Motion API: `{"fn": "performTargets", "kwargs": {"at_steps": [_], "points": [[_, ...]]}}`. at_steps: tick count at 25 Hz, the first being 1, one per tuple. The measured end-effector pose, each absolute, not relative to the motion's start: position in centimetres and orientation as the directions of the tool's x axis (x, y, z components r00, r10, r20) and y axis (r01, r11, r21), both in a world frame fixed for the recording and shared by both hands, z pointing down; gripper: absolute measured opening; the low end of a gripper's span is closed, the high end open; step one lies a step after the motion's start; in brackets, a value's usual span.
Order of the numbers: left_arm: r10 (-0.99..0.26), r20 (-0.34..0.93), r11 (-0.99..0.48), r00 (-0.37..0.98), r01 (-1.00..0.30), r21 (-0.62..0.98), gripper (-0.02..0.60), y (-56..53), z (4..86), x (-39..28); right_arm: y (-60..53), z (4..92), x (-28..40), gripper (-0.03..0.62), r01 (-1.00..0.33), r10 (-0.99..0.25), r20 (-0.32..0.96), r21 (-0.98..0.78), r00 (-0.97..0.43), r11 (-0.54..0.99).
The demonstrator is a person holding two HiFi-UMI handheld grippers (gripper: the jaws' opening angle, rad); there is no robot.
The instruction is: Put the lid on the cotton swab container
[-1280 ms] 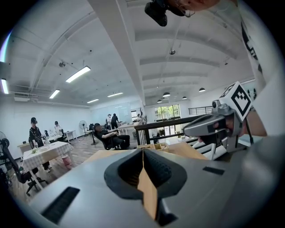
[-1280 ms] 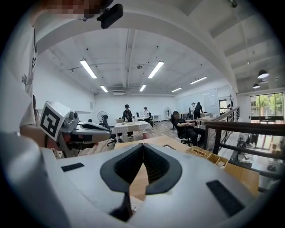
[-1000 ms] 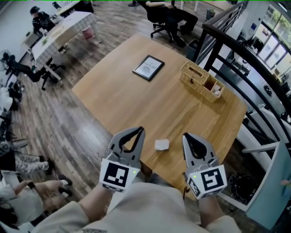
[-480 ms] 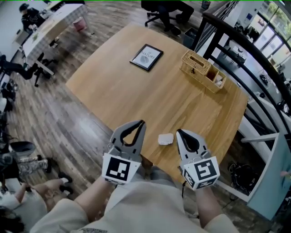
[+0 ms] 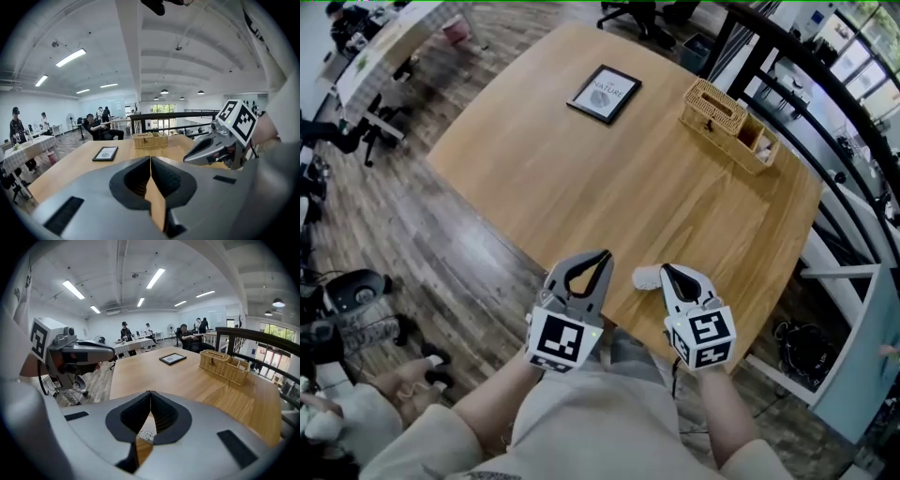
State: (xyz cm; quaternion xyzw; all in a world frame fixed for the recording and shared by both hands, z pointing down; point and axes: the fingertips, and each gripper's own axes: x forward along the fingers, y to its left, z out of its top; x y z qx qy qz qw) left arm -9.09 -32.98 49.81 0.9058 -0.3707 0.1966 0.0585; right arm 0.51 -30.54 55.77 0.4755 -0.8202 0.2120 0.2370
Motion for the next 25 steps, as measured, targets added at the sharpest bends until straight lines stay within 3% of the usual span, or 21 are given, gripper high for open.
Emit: {"fn": "performTargets", "kwargs": {"at_steps": [25], "points": [[-0.539,0.551,-0.749,0.637,-0.661,0.032,0.026,-30.3,58.2,-9.5,-27.8,65.1,0.6,0.026,-0.880,-0.522,0.733,-0.226,-0.436,0.417]]}}
